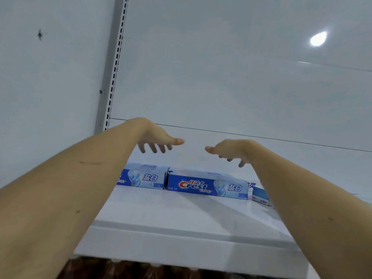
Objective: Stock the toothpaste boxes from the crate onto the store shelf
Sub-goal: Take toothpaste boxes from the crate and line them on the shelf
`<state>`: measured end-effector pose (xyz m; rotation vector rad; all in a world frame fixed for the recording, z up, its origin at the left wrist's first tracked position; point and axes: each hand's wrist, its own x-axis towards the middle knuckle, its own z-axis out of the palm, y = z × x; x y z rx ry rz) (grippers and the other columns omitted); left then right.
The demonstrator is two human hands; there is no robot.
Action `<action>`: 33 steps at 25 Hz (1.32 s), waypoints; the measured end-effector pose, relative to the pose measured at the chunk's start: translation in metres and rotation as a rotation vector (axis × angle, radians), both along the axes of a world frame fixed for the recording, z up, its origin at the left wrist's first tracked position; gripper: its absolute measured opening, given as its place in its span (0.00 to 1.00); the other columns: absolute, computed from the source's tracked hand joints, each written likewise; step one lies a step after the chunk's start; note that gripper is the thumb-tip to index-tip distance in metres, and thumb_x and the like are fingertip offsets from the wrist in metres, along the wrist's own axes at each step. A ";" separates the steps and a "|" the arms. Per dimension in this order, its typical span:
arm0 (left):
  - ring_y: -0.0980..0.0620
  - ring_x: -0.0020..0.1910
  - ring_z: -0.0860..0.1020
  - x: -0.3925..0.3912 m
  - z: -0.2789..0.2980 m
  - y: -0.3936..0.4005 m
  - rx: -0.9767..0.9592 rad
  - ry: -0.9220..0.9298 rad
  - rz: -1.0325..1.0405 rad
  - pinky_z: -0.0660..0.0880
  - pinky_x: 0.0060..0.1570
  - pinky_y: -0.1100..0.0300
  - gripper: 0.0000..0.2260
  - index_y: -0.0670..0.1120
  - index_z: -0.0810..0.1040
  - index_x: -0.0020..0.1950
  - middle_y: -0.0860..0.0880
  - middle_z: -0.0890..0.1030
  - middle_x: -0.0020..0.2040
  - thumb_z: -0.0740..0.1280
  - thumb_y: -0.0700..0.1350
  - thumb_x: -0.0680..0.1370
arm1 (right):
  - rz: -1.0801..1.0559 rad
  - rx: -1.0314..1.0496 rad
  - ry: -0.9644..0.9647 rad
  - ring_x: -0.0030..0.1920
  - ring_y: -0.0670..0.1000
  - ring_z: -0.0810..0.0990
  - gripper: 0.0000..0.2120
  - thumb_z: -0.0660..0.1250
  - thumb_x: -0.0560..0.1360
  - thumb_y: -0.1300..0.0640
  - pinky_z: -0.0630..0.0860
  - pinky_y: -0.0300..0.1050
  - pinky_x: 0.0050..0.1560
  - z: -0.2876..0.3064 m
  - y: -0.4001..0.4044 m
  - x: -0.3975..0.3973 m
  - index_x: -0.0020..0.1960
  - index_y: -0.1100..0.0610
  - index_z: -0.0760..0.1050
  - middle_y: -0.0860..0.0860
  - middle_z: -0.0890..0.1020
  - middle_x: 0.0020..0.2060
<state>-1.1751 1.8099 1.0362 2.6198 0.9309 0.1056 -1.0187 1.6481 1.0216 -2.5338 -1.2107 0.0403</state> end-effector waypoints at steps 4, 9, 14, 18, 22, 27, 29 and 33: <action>0.38 0.76 0.61 -0.013 -0.022 0.051 0.044 0.017 0.287 0.61 0.70 0.43 0.37 0.45 0.56 0.80 0.43 0.59 0.79 0.50 0.69 0.78 | -0.077 -0.087 -0.089 0.74 0.59 0.65 0.26 0.48 0.85 0.50 0.63 0.53 0.71 -0.002 0.025 0.009 0.79 0.62 0.54 0.59 0.62 0.76; 0.40 0.74 0.64 -0.049 -0.050 0.113 0.021 -0.254 0.565 0.63 0.71 0.51 0.28 0.37 0.59 0.77 0.38 0.62 0.77 0.54 0.55 0.84 | -0.169 -0.117 -0.045 0.74 0.57 0.65 0.23 0.49 0.85 0.56 0.63 0.47 0.71 -0.017 0.025 0.034 0.78 0.64 0.55 0.61 0.64 0.75; 0.42 0.57 0.76 -0.050 -0.058 0.124 -0.217 -0.233 0.593 0.73 0.54 0.52 0.28 0.37 0.71 0.65 0.39 0.74 0.60 0.62 0.61 0.79 | -0.214 -0.036 0.126 0.41 0.54 0.74 0.24 0.55 0.84 0.52 0.71 0.47 0.52 -0.030 0.013 0.040 0.75 0.64 0.61 0.57 0.71 0.38; 0.41 0.55 0.80 -0.051 -0.058 0.123 -0.289 -0.315 0.607 0.76 0.53 0.51 0.28 0.35 0.70 0.62 0.38 0.78 0.57 0.65 0.60 0.78 | -0.178 0.051 0.243 0.51 0.59 0.75 0.18 0.56 0.83 0.52 0.72 0.50 0.63 -0.032 0.019 0.052 0.67 0.63 0.64 0.59 0.72 0.40; 0.40 0.57 0.80 -0.052 -0.058 0.124 -0.297 -0.328 0.607 0.76 0.61 0.50 0.31 0.33 0.71 0.63 0.37 0.78 0.58 0.65 0.61 0.77 | -0.212 0.130 0.370 0.60 0.63 0.79 0.23 0.62 0.79 0.50 0.72 0.59 0.66 -0.036 0.023 0.070 0.59 0.71 0.66 0.65 0.74 0.51; 0.39 0.58 0.76 -0.055 -0.053 0.117 -0.312 -0.379 0.602 0.74 0.57 0.49 0.32 0.33 0.67 0.69 0.36 0.75 0.62 0.64 0.59 0.79 | -0.256 0.198 0.430 0.59 0.61 0.77 0.27 0.61 0.80 0.49 0.72 0.56 0.67 -0.033 0.021 0.055 0.65 0.72 0.66 0.65 0.73 0.56; 0.38 0.62 0.75 -0.060 -0.049 0.112 -0.277 -0.383 0.609 0.72 0.55 0.47 0.30 0.33 0.66 0.71 0.35 0.73 0.66 0.61 0.57 0.81 | -0.271 0.287 0.442 0.62 0.61 0.74 0.23 0.57 0.83 0.54 0.68 0.52 0.69 -0.028 0.017 0.040 0.71 0.69 0.63 0.65 0.72 0.61; 0.39 0.59 0.77 -0.066 -0.047 0.101 -0.231 -0.273 0.594 0.74 0.61 0.49 0.29 0.32 0.68 0.68 0.36 0.76 0.64 0.59 0.57 0.82 | -0.231 0.246 0.403 0.67 0.64 0.74 0.25 0.59 0.82 0.55 0.70 0.55 0.68 -0.032 0.002 0.032 0.73 0.68 0.61 0.65 0.71 0.66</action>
